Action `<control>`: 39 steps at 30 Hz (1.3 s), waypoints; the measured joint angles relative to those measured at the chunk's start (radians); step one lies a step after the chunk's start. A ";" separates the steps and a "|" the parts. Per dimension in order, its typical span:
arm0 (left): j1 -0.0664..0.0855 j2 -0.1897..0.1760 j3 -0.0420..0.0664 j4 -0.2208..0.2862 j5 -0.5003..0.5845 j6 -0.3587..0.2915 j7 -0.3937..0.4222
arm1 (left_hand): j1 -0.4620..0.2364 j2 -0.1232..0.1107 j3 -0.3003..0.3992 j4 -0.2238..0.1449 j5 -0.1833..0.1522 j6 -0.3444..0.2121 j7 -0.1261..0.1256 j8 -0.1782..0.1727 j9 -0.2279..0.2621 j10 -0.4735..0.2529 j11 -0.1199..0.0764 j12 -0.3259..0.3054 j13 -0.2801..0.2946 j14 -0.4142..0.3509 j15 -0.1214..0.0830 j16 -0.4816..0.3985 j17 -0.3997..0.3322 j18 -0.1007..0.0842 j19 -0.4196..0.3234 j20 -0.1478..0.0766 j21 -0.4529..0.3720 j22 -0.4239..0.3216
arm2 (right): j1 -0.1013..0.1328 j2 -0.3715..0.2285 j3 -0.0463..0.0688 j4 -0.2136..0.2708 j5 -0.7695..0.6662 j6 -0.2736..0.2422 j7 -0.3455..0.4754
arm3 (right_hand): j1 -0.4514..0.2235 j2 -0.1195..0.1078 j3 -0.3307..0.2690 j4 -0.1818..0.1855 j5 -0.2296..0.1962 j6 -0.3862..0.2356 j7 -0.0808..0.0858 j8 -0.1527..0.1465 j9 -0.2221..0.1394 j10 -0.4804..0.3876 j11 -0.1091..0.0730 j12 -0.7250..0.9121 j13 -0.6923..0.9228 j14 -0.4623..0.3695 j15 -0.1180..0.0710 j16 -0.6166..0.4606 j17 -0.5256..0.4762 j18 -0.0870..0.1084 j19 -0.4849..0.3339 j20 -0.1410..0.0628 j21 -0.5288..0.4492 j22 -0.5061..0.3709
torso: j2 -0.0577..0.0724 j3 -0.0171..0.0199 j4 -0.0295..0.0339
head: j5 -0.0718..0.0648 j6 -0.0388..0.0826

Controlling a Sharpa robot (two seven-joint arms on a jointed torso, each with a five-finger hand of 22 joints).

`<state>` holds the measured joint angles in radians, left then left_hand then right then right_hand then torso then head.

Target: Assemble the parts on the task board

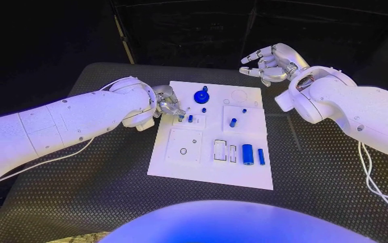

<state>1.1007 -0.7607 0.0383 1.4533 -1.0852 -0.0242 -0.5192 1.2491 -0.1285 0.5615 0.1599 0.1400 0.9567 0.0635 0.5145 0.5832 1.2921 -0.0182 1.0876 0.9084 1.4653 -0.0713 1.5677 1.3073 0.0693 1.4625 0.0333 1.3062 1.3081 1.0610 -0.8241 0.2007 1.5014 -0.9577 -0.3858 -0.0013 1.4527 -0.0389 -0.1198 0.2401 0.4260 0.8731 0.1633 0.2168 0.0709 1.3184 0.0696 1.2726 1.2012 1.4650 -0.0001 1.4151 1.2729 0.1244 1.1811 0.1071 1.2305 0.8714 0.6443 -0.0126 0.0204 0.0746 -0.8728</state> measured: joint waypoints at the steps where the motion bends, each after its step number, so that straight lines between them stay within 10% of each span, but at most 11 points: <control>1: -0.001 0.002 0.000 0.000 -0.010 -0.002 0.000 | 0.000 0.000 0.004 0.001 0.000 0.000 0.000 0.001 0.000 0.000 0.000 0.000 0.000 0.000 0.000 0.000 0.000 0.000 0.000 0.000 0.000 0.000 | 0.000 0.000 0.000 0.000 0.000 0.000 0.000 | 0.000 0.000 0.000 0.000 0.000 0.000 0.000 0.000 0.000 0.000 0.000 0.000 0.000 0.000 0.000 0.000 0.000 0.000 0.000 0.000 0.000 0.000 | 0.000 0.0000 0.0000 | 0.000 0.000; 39: -0.002 0.030 0.000 -0.038 -0.134 0.076 -0.010 | -0.028 -0.012 0.038 -0.017 0.003 -0.004 -0.003 0.028 0.005 0.007 -0.003 0.009 0.009 0.003 -0.003 0.000 0.000 0.000 0.000 0.000 0.004 0.000 | 0.000 0.005 0.000 -0.005 0.002 0.004 0.000 | 0.000 0.000 0.000 0.000 0.000 0.000 0.000 0.000 0.000 0.000 0.000 0.000 0.000 0.000 0.000 0.000 0.000 0.000 0.000 0.000 -0.004 -0.001 | 0.001 0.0012 -0.0007 | 0.003 0.000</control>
<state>1.0990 -0.7310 0.0380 1.4148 -1.2188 0.0520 -0.5289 1.2215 -0.1401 0.5996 0.1431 0.1429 0.9522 0.0607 0.5430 0.5883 1.2996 -0.0216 1.0969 0.9178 1.4678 -0.0739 1.5677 1.3073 0.0694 1.4625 0.0333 1.3105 1.3078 1.0609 -0.8188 0.2006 1.4961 -0.9558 -0.3814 -0.0012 1.4526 -0.0389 -0.1198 0.2401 0.4260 0.8731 0.1633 0.2168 0.0709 1.3184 0.0696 1.2726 1.2013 1.4650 -0.0001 1.4151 1.2729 0.1244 1.1811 0.1071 1.2265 0.8707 0.6448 -0.0114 0.0198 0.0776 -0.8728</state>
